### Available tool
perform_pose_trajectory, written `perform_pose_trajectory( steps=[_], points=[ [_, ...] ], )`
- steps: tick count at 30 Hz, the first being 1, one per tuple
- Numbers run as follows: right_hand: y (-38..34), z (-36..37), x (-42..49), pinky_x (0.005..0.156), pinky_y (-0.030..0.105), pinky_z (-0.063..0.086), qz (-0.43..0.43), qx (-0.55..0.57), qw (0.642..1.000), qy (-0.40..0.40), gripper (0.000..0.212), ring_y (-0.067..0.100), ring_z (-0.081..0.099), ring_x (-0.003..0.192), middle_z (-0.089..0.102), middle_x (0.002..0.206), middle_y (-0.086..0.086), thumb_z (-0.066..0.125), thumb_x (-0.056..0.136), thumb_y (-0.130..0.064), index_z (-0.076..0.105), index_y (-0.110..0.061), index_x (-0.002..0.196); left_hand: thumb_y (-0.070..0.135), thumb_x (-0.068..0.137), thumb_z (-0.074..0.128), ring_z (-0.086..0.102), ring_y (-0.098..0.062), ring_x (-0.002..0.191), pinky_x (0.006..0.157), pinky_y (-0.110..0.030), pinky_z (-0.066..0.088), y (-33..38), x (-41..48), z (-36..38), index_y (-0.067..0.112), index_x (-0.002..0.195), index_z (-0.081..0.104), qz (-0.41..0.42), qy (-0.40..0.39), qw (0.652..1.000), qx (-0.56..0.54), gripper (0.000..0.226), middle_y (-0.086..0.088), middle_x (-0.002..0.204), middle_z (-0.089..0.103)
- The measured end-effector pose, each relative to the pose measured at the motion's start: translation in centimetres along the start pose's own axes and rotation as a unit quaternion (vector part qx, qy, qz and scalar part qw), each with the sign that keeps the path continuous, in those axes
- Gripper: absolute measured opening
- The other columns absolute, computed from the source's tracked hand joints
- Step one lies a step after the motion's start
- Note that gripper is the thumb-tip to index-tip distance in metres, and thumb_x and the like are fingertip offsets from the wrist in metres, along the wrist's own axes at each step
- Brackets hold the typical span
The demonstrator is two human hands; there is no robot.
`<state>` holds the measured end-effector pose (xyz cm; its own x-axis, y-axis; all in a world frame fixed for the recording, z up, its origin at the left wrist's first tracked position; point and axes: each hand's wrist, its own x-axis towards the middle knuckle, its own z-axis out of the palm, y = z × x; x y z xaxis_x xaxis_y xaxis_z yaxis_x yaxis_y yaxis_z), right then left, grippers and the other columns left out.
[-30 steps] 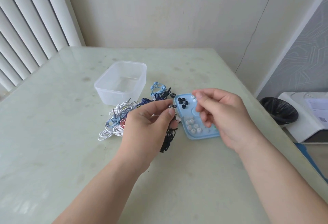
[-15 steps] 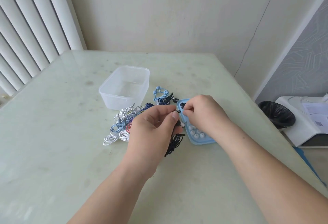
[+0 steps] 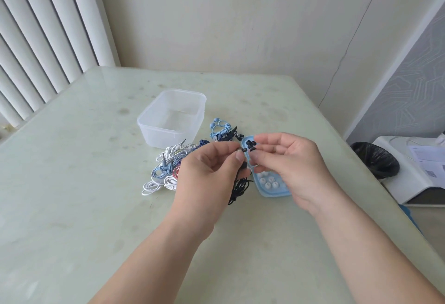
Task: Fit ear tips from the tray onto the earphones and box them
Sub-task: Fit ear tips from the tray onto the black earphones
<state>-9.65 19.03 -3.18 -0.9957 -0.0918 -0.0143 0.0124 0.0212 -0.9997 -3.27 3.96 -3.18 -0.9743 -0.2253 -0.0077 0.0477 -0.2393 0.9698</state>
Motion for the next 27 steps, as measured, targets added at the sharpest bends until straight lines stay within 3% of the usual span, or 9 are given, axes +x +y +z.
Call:
perform_pose_trajectory(
  steps=[3, 7, 10, 14, 27],
  points=[
    [0.6, 0.2, -0.3, 0.076, 0.044, 0.061, 0.023, 0.091, 0.995, -0.028, 0.023, 0.029, 0.071, 0.075, 0.075, 0.091, 0.025, 0.075, 0.082, 0.009, 0.074, 0.004, 0.105, 0.005, 0.097, 0.068, 0.08, -0.019, 0.082, 0.078, -0.027, 0.062, -0.3, 0.1, 0.0, 0.016, 0.095, 0.076, 0.01, 0.001, 1.0, 0.012, 0.014, -0.001, 0.086, 0.081],
    [0.7, -0.2, -0.7, 0.062, 0.028, 0.056, 0.036, 0.121, 0.991, -0.043, 0.02, 0.021, 0.068, 0.066, 0.073, 0.08, 0.015, 0.072, 0.084, 0.008, 0.075, 0.001, 0.103, 0.004, 0.097, 0.069, 0.08, -0.018, 0.08, 0.077, -0.026, 0.062, -0.6, 0.1, 0.2, 0.019, 0.093, 0.077, 0.017, -0.009, 0.999, 0.034, 0.016, 0.001, 0.086, 0.081],
    [0.6, -0.6, -0.7, 0.066, 0.028, 0.059, 0.058, 0.157, 0.984, -0.055, 0.02, 0.022, 0.07, 0.07, 0.074, 0.085, 0.017, 0.068, 0.088, 0.006, 0.074, 0.003, 0.107, 0.001, 0.096, 0.068, 0.079, -0.015, 0.078, 0.071, -0.017, 0.059, -0.7, 0.0, 0.3, 0.018, 0.093, 0.076, 0.022, -0.015, 0.999, 0.043, 0.019, 0.004, 0.083, 0.08],
    [0.5, -0.9, -0.8, 0.068, 0.027, 0.06, 0.075, 0.175, 0.978, -0.083, 0.019, 0.022, 0.071, 0.071, 0.074, 0.085, 0.018, 0.064, 0.091, 0.006, 0.073, 0.005, 0.107, 0.002, 0.096, 0.069, 0.079, -0.019, 0.083, 0.075, -0.021, 0.06, -1.1, 0.0, 0.4, 0.016, 0.096, 0.076, 0.024, -0.017, 0.999, 0.046, 0.016, 0.0, 0.086, 0.081],
    [0.2, -1.0, -1.0, 0.064, 0.026, 0.06, 0.095, 0.178, 0.973, -0.117, 0.021, 0.019, 0.069, 0.067, 0.071, 0.074, 0.014, 0.075, 0.071, -0.002, 0.075, -0.002, 0.092, 0.002, 0.096, 0.069, 0.08, -0.018, 0.08, 0.07, -0.017, 0.058, -0.8, -0.3, 0.6, 0.012, 0.099, 0.076, 0.039, -0.02, 0.998, 0.035, 0.013, -0.001, 0.085, 0.081]
  ],
)
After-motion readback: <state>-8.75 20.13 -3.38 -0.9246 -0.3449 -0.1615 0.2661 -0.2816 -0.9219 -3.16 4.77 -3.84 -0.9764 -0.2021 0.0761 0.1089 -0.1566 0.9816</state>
